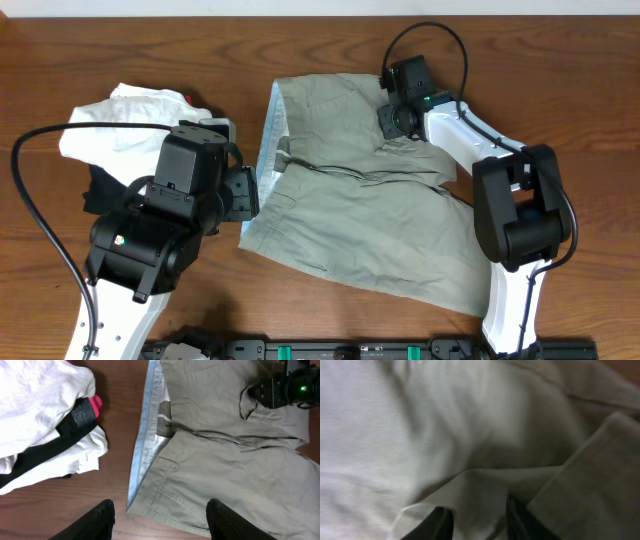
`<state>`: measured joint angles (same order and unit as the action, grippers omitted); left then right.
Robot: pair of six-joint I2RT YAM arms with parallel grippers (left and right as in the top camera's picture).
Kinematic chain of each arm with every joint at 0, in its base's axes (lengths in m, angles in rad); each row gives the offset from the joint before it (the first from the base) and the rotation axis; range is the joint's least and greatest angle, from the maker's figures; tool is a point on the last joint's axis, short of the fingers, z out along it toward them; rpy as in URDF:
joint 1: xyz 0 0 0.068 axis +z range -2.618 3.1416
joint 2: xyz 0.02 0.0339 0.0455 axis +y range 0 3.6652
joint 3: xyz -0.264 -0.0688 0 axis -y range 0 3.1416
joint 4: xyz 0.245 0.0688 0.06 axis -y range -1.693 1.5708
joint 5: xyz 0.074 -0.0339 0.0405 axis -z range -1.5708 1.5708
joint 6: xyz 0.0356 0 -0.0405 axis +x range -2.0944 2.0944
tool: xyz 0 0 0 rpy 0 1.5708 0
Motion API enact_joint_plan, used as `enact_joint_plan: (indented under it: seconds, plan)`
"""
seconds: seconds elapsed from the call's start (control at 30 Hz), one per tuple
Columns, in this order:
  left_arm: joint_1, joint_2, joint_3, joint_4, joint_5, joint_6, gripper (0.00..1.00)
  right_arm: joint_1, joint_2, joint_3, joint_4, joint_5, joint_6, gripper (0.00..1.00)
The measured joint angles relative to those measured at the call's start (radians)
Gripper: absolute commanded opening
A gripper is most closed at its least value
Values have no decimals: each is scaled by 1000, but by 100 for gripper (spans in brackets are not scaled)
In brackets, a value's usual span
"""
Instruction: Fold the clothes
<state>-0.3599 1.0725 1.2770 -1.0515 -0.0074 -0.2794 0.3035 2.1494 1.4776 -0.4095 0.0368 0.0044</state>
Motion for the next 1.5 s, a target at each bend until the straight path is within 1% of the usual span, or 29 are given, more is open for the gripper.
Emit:
enact_joint_plan:
  seconds: [0.07,0.17,0.33,0.4,0.53,0.6,0.83,0.93,1.03,1.17,1.33,1.43,1.5]
  plan:
    - [0,0,0,0,0,0,61,0,0,0,14,19,-13,19]
    - [0,0,0,0,0,0,61,5,0,0,20,37,-33,1]
    - [0,0,0,0,0,0,61,33,0,41,4,50,-64,1]
    - [0,0,0,0,0,0,62,53,0,84,3,44,-132,2]
    - [0,0,0,0,0,0,62,95,0,146,31,20,-318,1]
    - [0,0,0,0,0,0,62,122,0,153,37,12,-436,1]
    - [0,0,0,0,0,0,62,193,0,153,-33,0,-836,1]
    - [0,0,0,-1,0,0,62,200,0,153,-23,34,-966,1]
    - [0,0,0,-1,0,0,62,199,0,154,13,100,-1039,1]
    - [0,0,0,0,0,0,62,199,0,176,18,180,-1063,1]
    - [0,0,0,0,0,0,62,199,0,253,53,266,-977,1]
    - [0,0,0,0,0,0,62,201,0,274,183,392,-974,1]
    - [0,0,0,0,0,0,62,203,-2,288,221,437,-992,1]
